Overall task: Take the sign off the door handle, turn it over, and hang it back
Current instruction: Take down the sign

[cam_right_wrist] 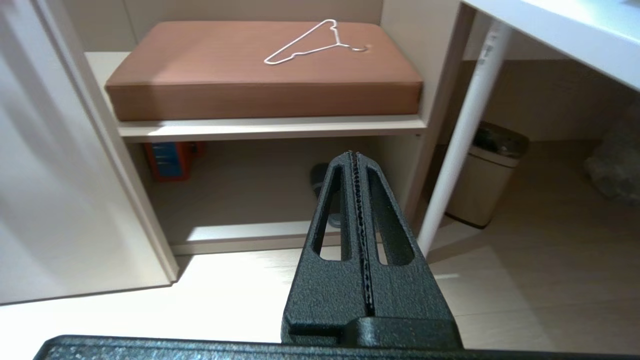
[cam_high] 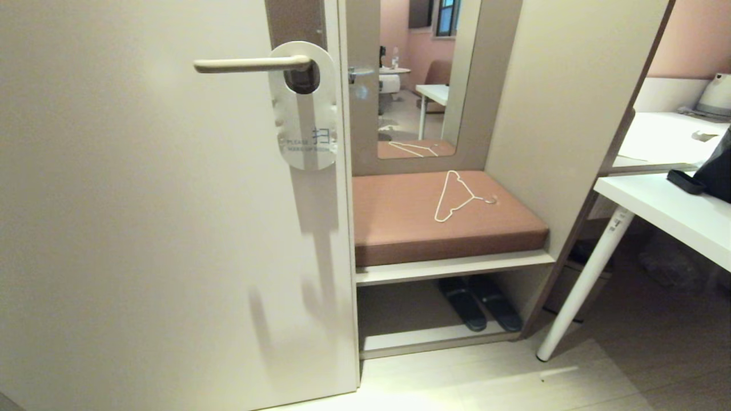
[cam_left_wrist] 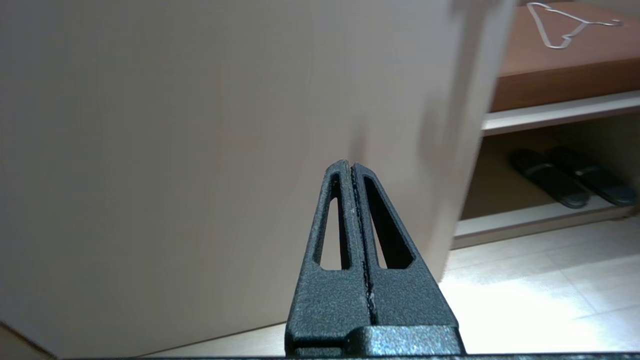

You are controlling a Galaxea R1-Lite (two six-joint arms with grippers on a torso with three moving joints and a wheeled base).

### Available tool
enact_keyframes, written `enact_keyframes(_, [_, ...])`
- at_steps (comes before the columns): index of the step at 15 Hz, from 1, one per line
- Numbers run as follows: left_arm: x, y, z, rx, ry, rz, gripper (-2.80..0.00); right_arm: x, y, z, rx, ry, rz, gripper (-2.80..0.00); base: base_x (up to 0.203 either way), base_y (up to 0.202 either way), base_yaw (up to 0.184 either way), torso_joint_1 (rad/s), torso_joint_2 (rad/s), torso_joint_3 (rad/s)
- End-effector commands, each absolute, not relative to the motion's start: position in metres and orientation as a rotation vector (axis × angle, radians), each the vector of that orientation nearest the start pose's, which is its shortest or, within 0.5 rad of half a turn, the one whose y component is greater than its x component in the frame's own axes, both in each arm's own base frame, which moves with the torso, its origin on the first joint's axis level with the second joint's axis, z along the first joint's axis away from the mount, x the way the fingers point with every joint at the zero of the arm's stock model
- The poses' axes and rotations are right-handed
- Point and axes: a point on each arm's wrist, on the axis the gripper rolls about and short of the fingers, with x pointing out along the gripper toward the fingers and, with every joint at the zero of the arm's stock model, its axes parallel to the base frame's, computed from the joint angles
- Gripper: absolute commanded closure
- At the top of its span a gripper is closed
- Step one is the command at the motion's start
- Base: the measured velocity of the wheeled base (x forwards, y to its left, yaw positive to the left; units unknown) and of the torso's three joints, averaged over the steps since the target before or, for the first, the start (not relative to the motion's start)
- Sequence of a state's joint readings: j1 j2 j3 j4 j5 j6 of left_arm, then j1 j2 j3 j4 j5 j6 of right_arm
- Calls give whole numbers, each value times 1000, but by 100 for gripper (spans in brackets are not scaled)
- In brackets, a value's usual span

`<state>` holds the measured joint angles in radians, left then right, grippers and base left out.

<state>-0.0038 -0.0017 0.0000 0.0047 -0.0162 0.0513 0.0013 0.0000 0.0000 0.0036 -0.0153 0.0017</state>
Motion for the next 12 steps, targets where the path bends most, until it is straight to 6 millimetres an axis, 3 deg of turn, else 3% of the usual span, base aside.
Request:
enact_keyframes(1, [-23, 0, 75, 52, 4, -14, 0, -23, 0, 75, 2, 3, -14, 0, 1, 174, -2, 5, 0, -5])
enact_keyframes(9, [-23, 0, 75, 26, 5, -3, 0, -23, 0, 75, 2, 3, -15, 0, 0, 197, 0, 3, 1, 1])
enact_keyframes(12, [-23, 0, 75, 26, 5, -3, 0, -23, 0, 75, 1, 4, -14, 0, 0, 128, -2, 1, 1, 2])
